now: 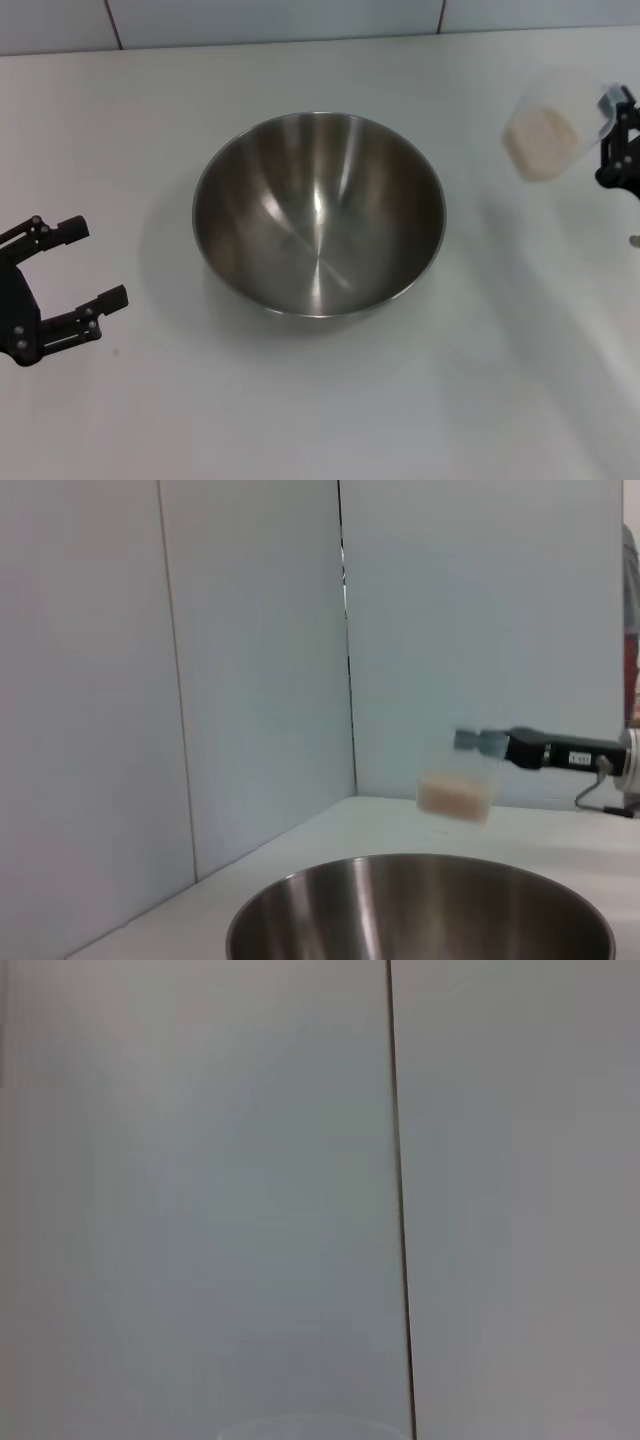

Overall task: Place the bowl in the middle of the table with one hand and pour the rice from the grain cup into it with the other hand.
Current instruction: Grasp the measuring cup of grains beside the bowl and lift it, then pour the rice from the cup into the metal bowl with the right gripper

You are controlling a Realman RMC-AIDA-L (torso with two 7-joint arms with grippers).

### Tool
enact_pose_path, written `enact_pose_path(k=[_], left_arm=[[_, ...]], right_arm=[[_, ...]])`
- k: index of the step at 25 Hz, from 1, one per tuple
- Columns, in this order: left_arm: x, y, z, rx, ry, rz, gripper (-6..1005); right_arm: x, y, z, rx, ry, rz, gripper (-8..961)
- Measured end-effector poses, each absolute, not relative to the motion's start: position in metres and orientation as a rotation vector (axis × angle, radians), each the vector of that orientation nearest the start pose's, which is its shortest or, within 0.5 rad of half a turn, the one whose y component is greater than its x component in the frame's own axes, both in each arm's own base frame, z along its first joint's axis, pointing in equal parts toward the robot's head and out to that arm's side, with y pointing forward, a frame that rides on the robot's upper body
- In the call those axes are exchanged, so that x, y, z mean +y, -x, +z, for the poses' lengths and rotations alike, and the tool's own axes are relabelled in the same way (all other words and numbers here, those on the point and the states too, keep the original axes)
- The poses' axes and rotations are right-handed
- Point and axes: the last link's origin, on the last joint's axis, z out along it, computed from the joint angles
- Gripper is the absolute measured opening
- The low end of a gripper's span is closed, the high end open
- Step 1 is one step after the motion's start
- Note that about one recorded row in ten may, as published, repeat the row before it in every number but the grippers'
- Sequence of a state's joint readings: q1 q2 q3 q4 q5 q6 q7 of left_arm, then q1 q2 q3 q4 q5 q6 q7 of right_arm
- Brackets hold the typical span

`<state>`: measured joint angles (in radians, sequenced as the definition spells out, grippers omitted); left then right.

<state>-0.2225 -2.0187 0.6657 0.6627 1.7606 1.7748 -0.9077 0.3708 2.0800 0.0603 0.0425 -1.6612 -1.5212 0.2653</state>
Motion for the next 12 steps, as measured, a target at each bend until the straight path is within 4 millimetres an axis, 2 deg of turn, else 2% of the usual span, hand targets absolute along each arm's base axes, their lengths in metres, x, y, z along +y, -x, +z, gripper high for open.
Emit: enact_pose_path(k=[5,9,12], left_arm=[[0.241,0.323,0.048,-0.218,2.520,-0.814,818],[0.240,0.324,0.048,-0.222,2.520,-0.813,818],[0.240,0.324,0.047,-0.224,2.521,-0.813,818]], right_arm=[[0.284,-0.320,0.005,0.350,1.627,0.923,9],[0.287,-0.318,0.005,0.343,1.636,0.925,9],[0.295,-0.308,0.001,0.315,1.676,0.945,9]])
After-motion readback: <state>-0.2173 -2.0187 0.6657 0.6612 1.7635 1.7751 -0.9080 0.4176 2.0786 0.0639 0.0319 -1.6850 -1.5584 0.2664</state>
